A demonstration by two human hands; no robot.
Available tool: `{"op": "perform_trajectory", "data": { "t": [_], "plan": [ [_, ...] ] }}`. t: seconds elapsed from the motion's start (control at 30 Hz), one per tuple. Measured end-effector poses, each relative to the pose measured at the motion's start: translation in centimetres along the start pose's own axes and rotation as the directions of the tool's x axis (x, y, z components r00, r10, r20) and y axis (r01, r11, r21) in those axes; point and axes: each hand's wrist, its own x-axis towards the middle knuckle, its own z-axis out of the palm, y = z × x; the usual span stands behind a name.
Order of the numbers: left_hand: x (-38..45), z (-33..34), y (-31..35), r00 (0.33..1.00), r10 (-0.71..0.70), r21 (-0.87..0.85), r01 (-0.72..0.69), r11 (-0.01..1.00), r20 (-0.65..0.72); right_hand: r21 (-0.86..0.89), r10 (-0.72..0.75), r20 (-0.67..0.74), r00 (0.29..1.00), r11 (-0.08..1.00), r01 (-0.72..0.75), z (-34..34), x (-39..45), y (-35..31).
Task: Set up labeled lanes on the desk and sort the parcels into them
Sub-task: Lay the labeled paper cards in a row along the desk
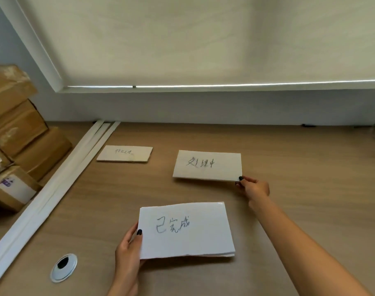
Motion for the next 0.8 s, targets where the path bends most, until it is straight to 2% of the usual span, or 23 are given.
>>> {"op": "perform_trajectory", "data": {
  "t": [0.17,0.37,0.57,0.8],
  "plan": [
    [1.8,0.2,-0.8,0.998,0.040,0.037,-0.041,0.998,0.042,-0.116,-0.083,-0.063,0.995,0.990,0.075,2.4,4.6,-1.3],
    [2.2,0.8,-1.3,0.997,0.064,0.068,-0.067,0.995,0.043,-0.337,-0.178,-0.102,0.979,0.932,0.135,3.1,7.3,-0.4],
    [2.6,1.0,-1.5,0.998,0.069,0.078,-0.069,0.995,0.011,-0.356,-0.230,-0.172,0.958,0.921,0.158,4.5,8.3,0.8],
    [2.3,0.8,-1.1,1.000,0.027,0.016,-0.027,1.000,0.003,-0.400,-0.272,-0.061,0.960,0.888,0.226,2.0,5.4,0.9]
  ]
}}
